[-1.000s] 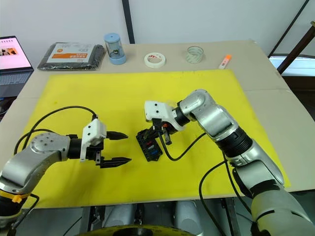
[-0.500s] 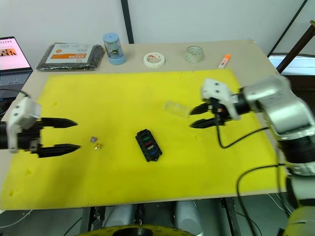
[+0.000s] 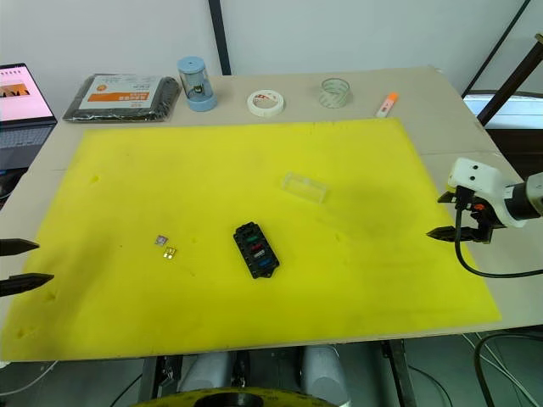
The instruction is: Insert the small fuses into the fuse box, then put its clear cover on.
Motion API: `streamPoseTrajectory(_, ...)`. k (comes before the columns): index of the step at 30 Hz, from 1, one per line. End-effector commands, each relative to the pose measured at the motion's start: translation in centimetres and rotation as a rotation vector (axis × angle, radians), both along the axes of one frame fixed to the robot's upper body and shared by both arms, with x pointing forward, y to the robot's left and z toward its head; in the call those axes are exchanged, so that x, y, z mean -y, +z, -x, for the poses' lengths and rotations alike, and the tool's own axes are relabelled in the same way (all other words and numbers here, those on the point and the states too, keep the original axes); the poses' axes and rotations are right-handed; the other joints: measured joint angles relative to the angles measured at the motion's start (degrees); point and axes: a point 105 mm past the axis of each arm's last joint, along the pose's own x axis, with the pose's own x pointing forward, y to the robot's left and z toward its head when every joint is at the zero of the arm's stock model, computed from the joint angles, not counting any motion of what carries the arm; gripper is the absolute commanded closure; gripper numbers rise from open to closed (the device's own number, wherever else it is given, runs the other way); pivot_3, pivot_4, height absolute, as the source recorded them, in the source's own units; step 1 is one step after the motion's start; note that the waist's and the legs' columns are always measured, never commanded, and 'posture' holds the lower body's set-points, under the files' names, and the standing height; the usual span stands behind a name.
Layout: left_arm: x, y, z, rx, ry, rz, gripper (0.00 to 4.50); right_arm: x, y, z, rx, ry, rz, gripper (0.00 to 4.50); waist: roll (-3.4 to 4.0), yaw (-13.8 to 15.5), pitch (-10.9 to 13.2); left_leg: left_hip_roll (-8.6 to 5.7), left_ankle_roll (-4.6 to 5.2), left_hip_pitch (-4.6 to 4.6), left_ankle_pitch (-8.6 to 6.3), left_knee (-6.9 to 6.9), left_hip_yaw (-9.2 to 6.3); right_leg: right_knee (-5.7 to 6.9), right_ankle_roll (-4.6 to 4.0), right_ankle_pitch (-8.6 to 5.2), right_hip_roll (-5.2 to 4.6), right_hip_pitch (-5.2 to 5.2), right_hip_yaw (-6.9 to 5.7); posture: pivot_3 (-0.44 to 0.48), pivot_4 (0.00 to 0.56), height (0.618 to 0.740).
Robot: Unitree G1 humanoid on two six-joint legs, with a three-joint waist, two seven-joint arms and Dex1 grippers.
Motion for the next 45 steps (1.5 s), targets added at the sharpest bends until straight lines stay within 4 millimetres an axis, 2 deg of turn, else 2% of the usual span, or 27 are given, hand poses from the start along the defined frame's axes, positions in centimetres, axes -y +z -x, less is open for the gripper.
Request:
streamPoseTrajectory(1,0.4,0.8,-0.4,0.019,-0.040,-0.021,0.00,-0.6,2.5,-0.7,0.092,0.026,-0.005,0.01,0.07,-0.18,0.02,0.00,-0.04,0.00,0.02,0.00,0.01,0.00,0.01,0.01,0.00,-0.01,0.01,0.000,0.150,0.740)
streamPoseTrajectory(4,1.8,0.9,-1.1,0.036,-0.081,0.012,0.00,-2.9,3.2,-1.2,0.115,0.083,-0.063,0.01,0.07,-0.27,0.01,0.03,-0.03,0.01,0.02,0.00,0.01,0.02,0.02,0.01,0.05,-0.02,0.03,0.000,0.150,0.740)
streamPoseTrajectory(7,4.0,1.3,-2.1,0.061,-0.127,0.089,0.00,-6.4,4.0,-1.7,0.143,0.183,-0.124,0.01,0.06,-0.09,0.01,0.06,-0.04,0.00,0.02,0.00,0.01,0.03,0.03,0.02,0.04,-0.03,0.03,0.000,0.150,0.740)
streamPoseTrajectory(10,7.2,1.2,-2.5,0.042,-0.209,0.192,0.00,-11.6,5.1,-1.7,0.163,0.328,-0.214,0.01,0.06,-0.04,0.00,0.05,-0.06,-0.03,0.03,0.01,-0.01,0.05,0.04,0.03,0.03,-0.03,0.04,0.000,0.150,0.740)
streamPoseTrajectory(13,9.9,0.9,-2.1,-0.041,-0.273,0.300,0.00,-17.9,6.2,-1.1,0.183,0.500,-0.314,0.01,0.03,-0.18,-0.01,0.06,-0.29,-0.04,0.16,0.02,-0.04,0.06,0.04,0.03,0.05,-0.04,0.06,0.000,0.150,0.740)
streamPoseTrajectory(17,11.2,1.1,-2.6,-0.109,-0.271,0.444,0.00,-23.9,6.6,0.2,0.162,0.668,-0.381,0.01,0.02,0.14,-0.02,0.05,-0.30,-0.07,0.17,0.02,-0.12,0.09,0.04,0.03,0.07,-0.05,0.04,0.000,0.150,0.740)
streamPoseTrajectory(21,11.3,0.9,-3.8,-0.199,-0.203,0.585,0.00,-28.2,6.0,0.5,0.130,0.766,-0.389,0.01,-0.08,0.28,-0.08,-0.08,-0.30,-0.11,0.17,0.06,-0.21,0.13,0.03,0.03,0.06,0.04,0.03,0.000,0.150,0.740)
streamPoseTrajectory(24,11.0,0.2,-4.2,-0.286,-0.153,0.644,0.00,-30.5,5.9,0.3,0.123,0.805,-0.384,0.01,-0.14,0.03,-0.11,-0.17,-0.30,-0.11,0.17,0.07,-0.20,0.22,0.03,0.03,0.10,0.05,0.03,0.000,0.150,0.740)
streamPoseTrajectory(26,10.7,-0.5,-4.5,-0.339,-0.108,0.690,0.00,-31.6,6.1,0.3,0.126,0.832,-0.382,0.01,-0.14,-0.02,-0.11,-0.18,-0.29,-0.11,0.17,0.06,-0.17,0.23,0.04,0.03,0.12,0.03,0.04,0.000,0.150,0.740)
streamPoseTrajectory(31,10.7,-1.5,-5.4,-0.419,-0.029,0.779,0.00,-32.5,6.2,0.7,0.122,0.874,-0.379,0.01,-0.18,0.05,-0.13,-0.17,-0.29,-0.13,0.17,0.06,-0.18,0.24,0.04,0.03,0.15,0.01,0.02,0.000,0.150,0.740)
streamPoseTrajectory(39,12.0,-3.9,-5.7,-0.534,0.005,0.793,0.00,-32.5,6.1,1.3,0.115,0.895,-0.373,0.01,-0.20,-0.10,-0.14,-0.16,-0.30,-0.12,0.18,0.09,-0.19,0.26,0.04,0.04,0.15,0.03,0.03,0.000,0.150,0.740)
streamPoseTrajectory(45,12.6,-4.7,-6.3,-0.541,0.007,0.782,0.00,-32.4,6.2,1.4,0.122,0.896,-0.369,0.01,-0.21,0.18,-0.14,-0.17,-0.31,-0.10,0.18,0.11,-0.21,0.27,0.04,0.04,0.13,0.07,0.03,0.000,0.150,0.740)
